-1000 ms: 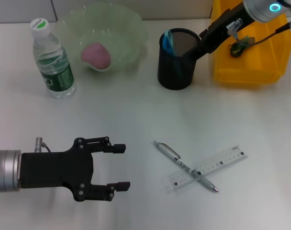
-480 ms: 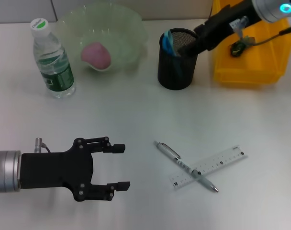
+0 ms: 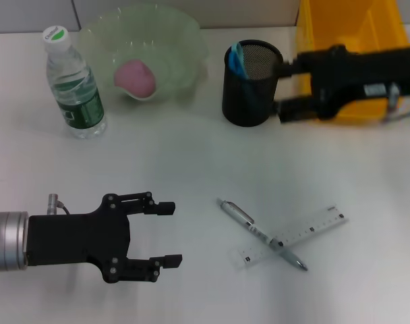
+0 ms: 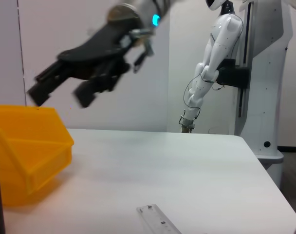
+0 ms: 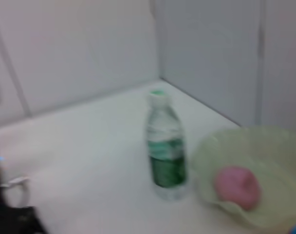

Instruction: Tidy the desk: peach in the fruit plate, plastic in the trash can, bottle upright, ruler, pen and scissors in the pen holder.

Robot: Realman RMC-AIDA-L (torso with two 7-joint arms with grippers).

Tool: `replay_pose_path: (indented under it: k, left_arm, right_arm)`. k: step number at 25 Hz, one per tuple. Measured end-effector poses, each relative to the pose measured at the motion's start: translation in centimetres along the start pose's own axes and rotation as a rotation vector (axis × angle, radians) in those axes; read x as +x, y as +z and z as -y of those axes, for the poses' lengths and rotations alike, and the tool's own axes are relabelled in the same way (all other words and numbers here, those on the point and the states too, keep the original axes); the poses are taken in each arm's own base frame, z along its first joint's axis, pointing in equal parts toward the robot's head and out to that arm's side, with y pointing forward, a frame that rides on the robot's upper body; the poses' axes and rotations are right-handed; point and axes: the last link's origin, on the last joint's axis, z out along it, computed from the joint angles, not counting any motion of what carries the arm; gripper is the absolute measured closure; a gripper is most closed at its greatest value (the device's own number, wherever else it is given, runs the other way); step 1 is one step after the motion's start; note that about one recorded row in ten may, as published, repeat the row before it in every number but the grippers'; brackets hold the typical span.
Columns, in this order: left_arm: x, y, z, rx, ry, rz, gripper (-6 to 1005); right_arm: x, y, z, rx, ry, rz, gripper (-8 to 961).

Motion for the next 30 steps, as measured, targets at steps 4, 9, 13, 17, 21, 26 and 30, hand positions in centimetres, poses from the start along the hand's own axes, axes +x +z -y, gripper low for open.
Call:
replay_pose_path:
  k: [4,9,13,17,21,26,30]
  left_arm:
    - [0.0,0.1,-0.1,-0.005,-0.004,0.000,235]
    - [-0.1,0.3,-0.3,-0.010,-0.010,-0.005,235]
    - [-0.1,0.4,-0.4,-0.010,-0.022,-0.008,235]
    - [-0.1,0.4,-0.4,-0.012,-0.035,-0.010,235]
    - [-0.1,0.3,-0.5,-0.012,-0.037,-0.012,235]
    - [-0.1,0.3,-0.5,-0.014,-0.038,-0.013,235]
    - [-0.1,0.2,-0.5,-0.012,-0.038,-0.014,237]
  right_arm:
    - [2.4,-1.3,-1.8,-0.104,-0.049,0.082,189]
    - [5.0,-1.7,-3.2,-0.222,-0.083,0.119,189]
    - [6.2,-1.7,-3.9,-0.291,-0.108,0.126,190]
    - [6.5,-1.7,-3.8,-0.322,-0.112,0.093,190]
    - [6.6,-0.6,-3.9,-0.375,-0.119,0.022,190]
    - [6.1,0.8,-4.3,-0.431,-0.142,-0.009,190]
    - [5.8,1.4,-4.7,-0.457,-0.158,-0.018,190]
